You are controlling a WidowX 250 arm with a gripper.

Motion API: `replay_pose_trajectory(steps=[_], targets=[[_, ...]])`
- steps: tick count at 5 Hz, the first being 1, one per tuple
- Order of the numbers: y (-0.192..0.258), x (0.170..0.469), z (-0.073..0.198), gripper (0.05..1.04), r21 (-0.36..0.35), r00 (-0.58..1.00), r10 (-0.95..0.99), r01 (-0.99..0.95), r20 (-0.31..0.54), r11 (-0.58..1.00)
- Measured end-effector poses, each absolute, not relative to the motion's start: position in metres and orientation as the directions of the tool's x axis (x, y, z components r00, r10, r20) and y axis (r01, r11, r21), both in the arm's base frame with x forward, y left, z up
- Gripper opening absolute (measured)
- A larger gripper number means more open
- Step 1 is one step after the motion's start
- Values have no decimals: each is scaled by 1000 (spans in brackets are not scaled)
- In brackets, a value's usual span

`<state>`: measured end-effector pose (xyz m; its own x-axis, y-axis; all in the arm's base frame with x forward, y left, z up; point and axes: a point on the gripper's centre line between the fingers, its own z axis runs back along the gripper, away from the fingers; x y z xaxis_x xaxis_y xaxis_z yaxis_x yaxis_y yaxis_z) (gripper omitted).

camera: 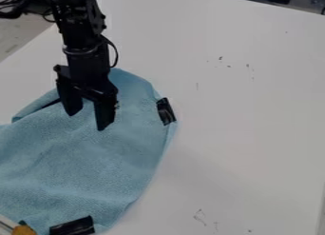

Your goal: Move the cloth to the bottom edge of the table

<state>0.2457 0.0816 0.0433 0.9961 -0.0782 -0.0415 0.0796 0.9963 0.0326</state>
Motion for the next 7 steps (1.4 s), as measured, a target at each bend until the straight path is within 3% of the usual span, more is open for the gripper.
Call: replay_pose_trajectory(steps=[2,5,6,7], targets=[[65,242,7,1001,-12,998,-60,59,-12,998],[45,252,-5,1001,65,998,-60,59,14,996],[32,250,0,1001,65,999,-30,28,35,998],[-12,246,1,995,32,1000,7,-7,11,999]])
